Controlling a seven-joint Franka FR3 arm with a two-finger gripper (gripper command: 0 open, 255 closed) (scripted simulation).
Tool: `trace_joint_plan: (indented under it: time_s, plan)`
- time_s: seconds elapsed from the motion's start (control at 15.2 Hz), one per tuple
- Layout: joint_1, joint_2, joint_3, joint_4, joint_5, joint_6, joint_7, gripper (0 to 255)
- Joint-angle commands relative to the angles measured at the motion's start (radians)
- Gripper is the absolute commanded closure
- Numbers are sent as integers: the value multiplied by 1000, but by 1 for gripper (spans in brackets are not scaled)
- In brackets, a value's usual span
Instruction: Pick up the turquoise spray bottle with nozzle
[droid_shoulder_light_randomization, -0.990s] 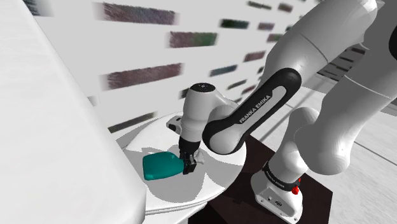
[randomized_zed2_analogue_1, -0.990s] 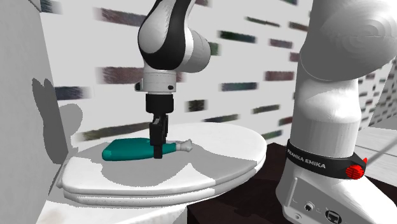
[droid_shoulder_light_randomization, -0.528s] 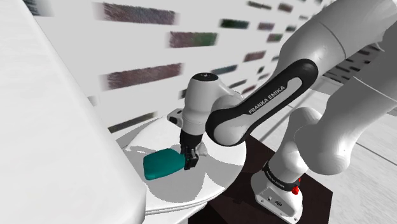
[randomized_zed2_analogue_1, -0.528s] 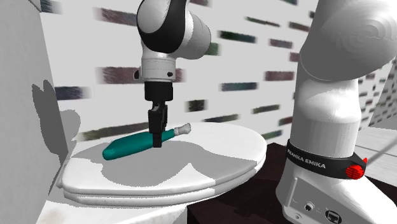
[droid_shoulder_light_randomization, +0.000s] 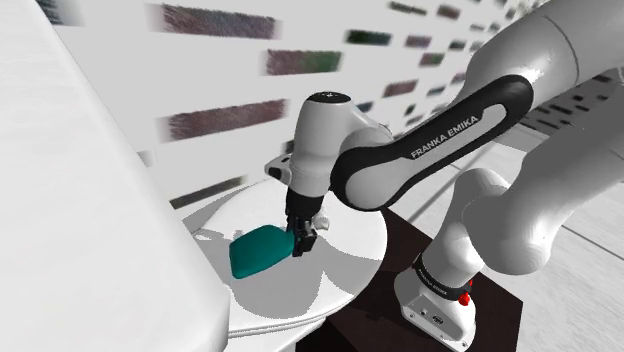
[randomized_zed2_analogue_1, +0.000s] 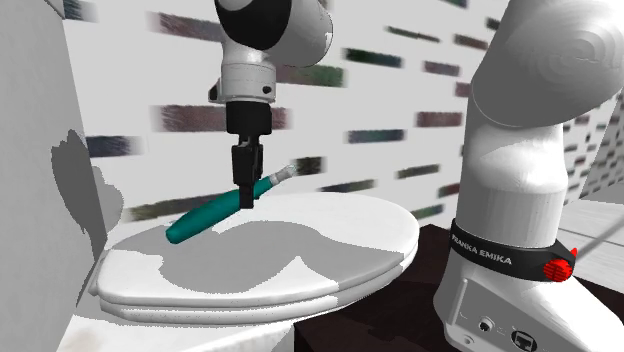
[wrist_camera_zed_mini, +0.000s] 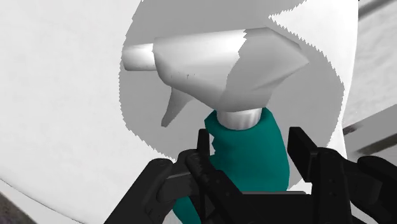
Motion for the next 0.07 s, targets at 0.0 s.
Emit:
trace_joint_plan:
  time_s: [0.0]
  plan:
    - [0,-7,-1,3,-1,-10,1,255]
